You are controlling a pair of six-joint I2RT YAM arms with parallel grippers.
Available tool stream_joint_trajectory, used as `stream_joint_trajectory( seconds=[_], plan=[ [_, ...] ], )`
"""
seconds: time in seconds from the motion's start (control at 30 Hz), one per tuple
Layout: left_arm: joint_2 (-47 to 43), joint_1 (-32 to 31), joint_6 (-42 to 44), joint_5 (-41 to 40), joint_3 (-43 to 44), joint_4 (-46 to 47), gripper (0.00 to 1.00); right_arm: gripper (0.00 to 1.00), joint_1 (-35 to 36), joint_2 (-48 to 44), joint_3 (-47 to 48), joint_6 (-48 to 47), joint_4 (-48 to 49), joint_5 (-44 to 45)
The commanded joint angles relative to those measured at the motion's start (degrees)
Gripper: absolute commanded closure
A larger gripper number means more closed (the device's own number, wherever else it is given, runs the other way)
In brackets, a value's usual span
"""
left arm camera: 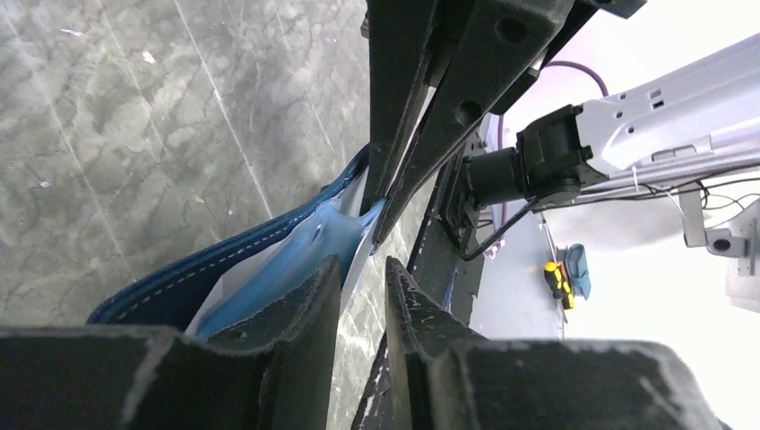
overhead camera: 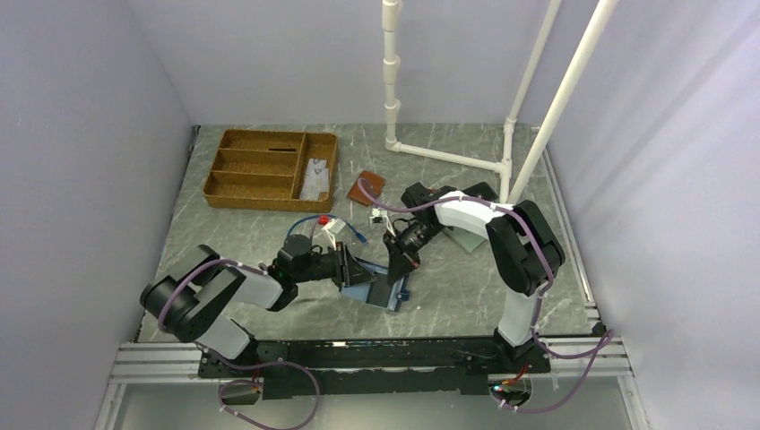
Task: Take the credit cards out of the card holder
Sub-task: Remove the credit card from the card holder.
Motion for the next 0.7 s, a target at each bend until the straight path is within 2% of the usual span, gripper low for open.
stream_joint_trajectory(
  seconds=[0.0, 0.13, 0.37, 0.43, 0.53, 0.67],
  plan=[
    [3.5, 0.3, -3.5, 6.7, -0.1, 10.9, 0.72, 1.0, -0.3, 0.0, 2.2, -2.7, -1.1, -3.0],
    [6.4, 0.2, -4.6, 8.4, 0.4, 13.2, 0.76, 1.0, -0.3, 0.3, 2.3, -2.9, -1.4, -3.2],
    [8.5, 0.2, -4.9, 8.8, 0.9, 14.0, 1.0, 1.0, -0.5, 0.8, 2.3, -2.7, -1.4, -3.0],
    [8.0, 0.3, -4.3, 8.2, 0.9, 12.9, 1.0, 1.0, -0.5, 0.7, 2.3, -2.6, -1.3, -2.9],
    [5.6, 0.7, -2.5, 6.3, -0.1, 10.3, 1.0, 0.91, -0.7, 0.7, 2.3, -2.7, -1.4, -2.5],
    [-3.7, 1.5, 4.0, 3.5, -1.1, -3.2, 1.0, 0.87, -1.1, 1.3, 2.5, -3.6, -2.3, -1.9]
  ],
)
